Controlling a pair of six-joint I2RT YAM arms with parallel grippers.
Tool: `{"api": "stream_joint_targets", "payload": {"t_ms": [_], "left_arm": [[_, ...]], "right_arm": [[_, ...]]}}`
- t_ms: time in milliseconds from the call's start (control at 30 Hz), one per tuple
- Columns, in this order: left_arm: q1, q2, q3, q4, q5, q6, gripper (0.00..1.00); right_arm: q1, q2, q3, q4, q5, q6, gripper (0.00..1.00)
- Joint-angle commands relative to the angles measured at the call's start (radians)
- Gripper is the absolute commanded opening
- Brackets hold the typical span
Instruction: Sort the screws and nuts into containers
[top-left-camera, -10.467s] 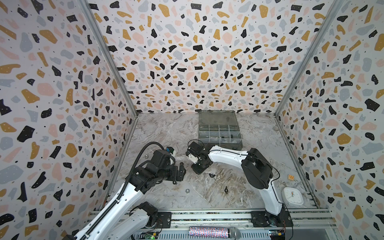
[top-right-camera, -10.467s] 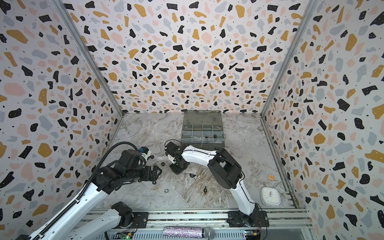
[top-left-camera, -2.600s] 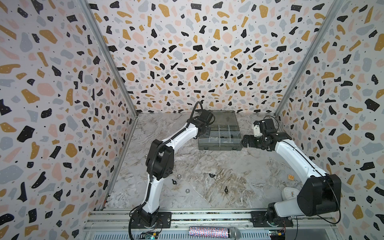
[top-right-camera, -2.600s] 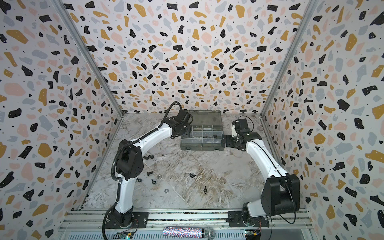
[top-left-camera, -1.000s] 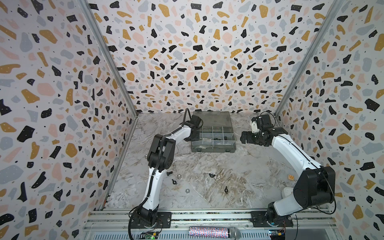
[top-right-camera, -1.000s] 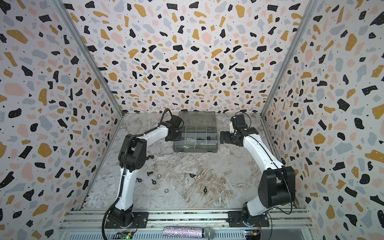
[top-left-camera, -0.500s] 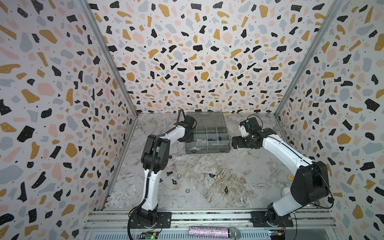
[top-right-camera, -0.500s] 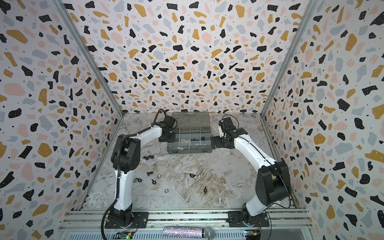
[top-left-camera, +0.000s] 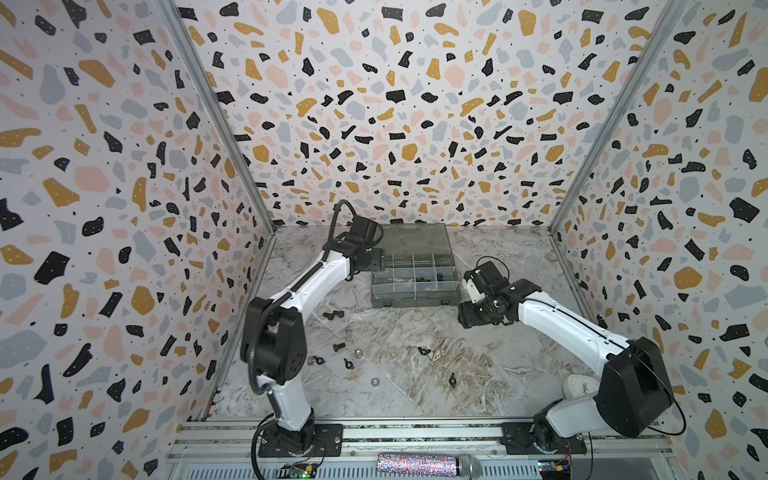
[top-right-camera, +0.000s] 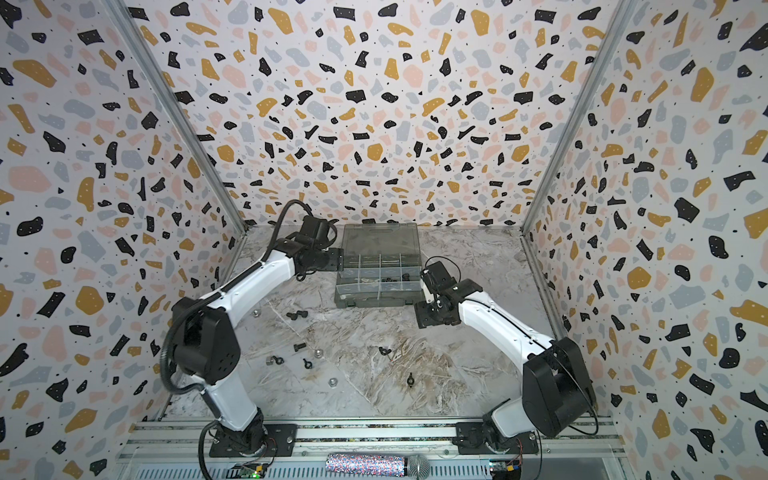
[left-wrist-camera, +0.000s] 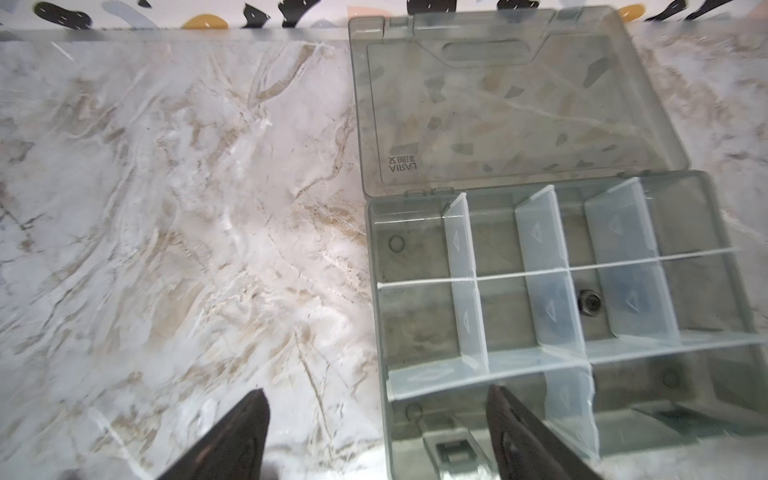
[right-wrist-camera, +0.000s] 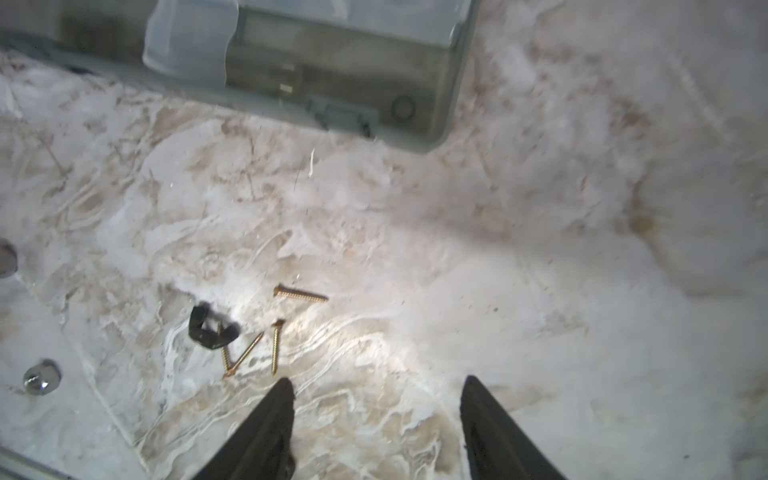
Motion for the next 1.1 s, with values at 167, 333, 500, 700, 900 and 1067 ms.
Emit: {"api": "stream_joint_targets", "payload": {"t_ms": [167, 333, 500, 700, 900, 1067], "left_arm": [[-0.006, -0.362, -0.336, 0.092, 0.049, 0.012, 0.91], [-0.01, -0.521, -0.442, 0.1, 0.075, 0.0, 1.0], [-0.012, -0.625, -0.492, 0.089, 0.102, -0.038, 1.0], [-0.012, -0.715, -0.539, 0.073, 0.098, -0.063, 1.0], [-0.012, -0.722, -0.522, 0.046, 0.076, -0.047, 1.0], [-0.012, -0.72, -0.516, 0.046, 0.074, -0.041, 1.0]], "right_arm": [[0.142, -0.131, -0.133, -0.031, -0.079, 0.142, 0.48], [0.273, -0.138, -0.214, -0.015, -0.084, 0.216, 0.47], [0.367, -0.122, -0.268, 0.027, -0.089, 0.275, 0.47], [0.412, -0.072, -0.283, 0.075, -0.072, 0.29, 0.44], [0.42, 0.005, -0.267, 0.095, -0.047, 0.278, 0.39], [0.419, 0.039, -0.25, 0.087, -0.027, 0.272, 0.37]]}}
